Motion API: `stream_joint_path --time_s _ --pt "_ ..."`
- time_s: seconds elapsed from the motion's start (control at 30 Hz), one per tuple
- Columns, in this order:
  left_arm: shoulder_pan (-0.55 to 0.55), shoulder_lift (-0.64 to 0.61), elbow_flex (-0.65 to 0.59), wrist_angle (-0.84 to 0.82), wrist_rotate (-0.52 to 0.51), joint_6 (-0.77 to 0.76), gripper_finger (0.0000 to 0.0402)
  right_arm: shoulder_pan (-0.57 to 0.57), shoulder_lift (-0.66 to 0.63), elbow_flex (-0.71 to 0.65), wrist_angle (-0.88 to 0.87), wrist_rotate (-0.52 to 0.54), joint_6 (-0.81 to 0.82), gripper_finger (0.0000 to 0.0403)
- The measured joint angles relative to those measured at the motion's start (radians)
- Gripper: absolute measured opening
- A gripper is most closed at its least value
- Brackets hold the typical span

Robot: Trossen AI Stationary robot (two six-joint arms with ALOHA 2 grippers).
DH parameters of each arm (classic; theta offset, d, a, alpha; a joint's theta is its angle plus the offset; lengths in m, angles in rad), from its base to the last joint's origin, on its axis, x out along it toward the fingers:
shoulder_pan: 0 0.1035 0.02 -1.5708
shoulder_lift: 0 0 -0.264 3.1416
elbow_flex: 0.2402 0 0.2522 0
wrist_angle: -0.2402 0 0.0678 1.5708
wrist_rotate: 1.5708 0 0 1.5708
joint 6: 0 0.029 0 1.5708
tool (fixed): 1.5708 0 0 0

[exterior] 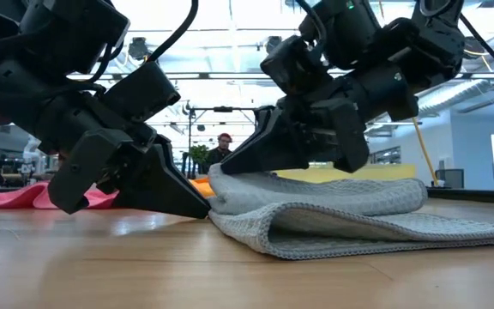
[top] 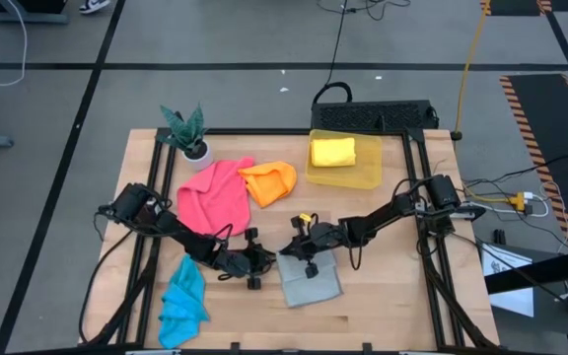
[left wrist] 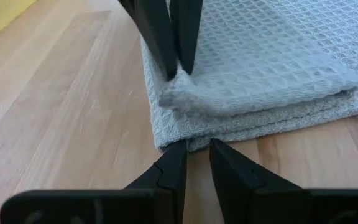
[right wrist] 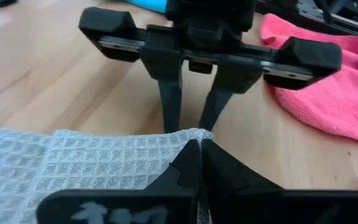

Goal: Fold microfiber towels
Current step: Fold the gray kitchen towel

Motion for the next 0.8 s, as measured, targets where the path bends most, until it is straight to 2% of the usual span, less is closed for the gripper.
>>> stream_joint_path --time_s 0.37,0.47,0.6,0.8 --pt "0.000 0.000 -0.001 0.003 0.000 0.002 0.0076 -0.004 0.055 0.000 0.038 0.001 0.054 0.0011" --pt "0.000 0.000 -0.001 0.004 0.000 0.002 0.0076 -0.006 0.063 0.000 0.040 0.065 0.057 0.0023" --pt "0.000 0.000 -0.001 0.005 0.000 0.002 0.0076 -0.008 0.054 0.000 0.005 0.128 0.057 0.0051" --pt "0.000 0.000 -0.001 0.000 0.000 -0.003 0.0076 -0.006 -0.012 0.000 -0.128 0.127 0.075 0.0120"
